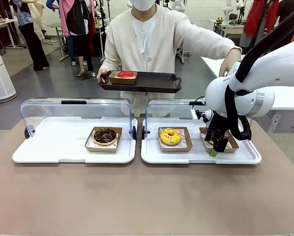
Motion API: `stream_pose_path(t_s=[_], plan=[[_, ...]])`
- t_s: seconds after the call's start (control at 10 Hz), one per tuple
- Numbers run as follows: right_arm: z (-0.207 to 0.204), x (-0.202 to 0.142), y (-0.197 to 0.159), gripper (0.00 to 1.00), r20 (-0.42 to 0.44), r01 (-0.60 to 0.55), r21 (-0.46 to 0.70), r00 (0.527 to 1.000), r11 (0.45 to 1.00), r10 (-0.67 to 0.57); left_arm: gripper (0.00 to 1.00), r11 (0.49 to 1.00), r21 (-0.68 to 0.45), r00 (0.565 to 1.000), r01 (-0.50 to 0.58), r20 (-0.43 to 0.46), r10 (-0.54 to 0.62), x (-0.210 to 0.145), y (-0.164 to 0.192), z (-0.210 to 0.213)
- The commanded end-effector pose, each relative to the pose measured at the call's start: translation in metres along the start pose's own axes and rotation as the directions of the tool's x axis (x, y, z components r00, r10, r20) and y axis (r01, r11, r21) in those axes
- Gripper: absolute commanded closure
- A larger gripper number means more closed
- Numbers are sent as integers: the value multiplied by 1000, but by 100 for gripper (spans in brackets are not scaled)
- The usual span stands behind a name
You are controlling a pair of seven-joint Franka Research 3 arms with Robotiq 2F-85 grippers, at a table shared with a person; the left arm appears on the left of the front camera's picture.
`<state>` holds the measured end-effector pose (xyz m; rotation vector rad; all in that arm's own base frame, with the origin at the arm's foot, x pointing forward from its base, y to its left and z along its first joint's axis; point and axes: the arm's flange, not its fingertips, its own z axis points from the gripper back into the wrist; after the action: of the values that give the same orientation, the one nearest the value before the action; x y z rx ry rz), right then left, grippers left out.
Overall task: Provide the desired donut to the person.
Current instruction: Pick up and lift the Paper togo box containing the Donut pointed at by the person.
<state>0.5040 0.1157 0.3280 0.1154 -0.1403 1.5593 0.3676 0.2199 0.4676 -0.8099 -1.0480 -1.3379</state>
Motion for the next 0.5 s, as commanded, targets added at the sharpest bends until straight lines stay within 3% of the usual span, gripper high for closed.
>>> stream_pose_path(t_s=[0.0, 0.4], plan=[[-4, -2, -5, 0, 25, 2, 6, 1000, 1000, -3, 0, 1000, 1, 1000, 5, 6, -5, 1, -1, 3], [-14, -6, -4, 0, 23, 5, 49, 1000, 999, -7, 0, 1000, 1, 1000, 5, 6, -5, 1, -1, 3]])
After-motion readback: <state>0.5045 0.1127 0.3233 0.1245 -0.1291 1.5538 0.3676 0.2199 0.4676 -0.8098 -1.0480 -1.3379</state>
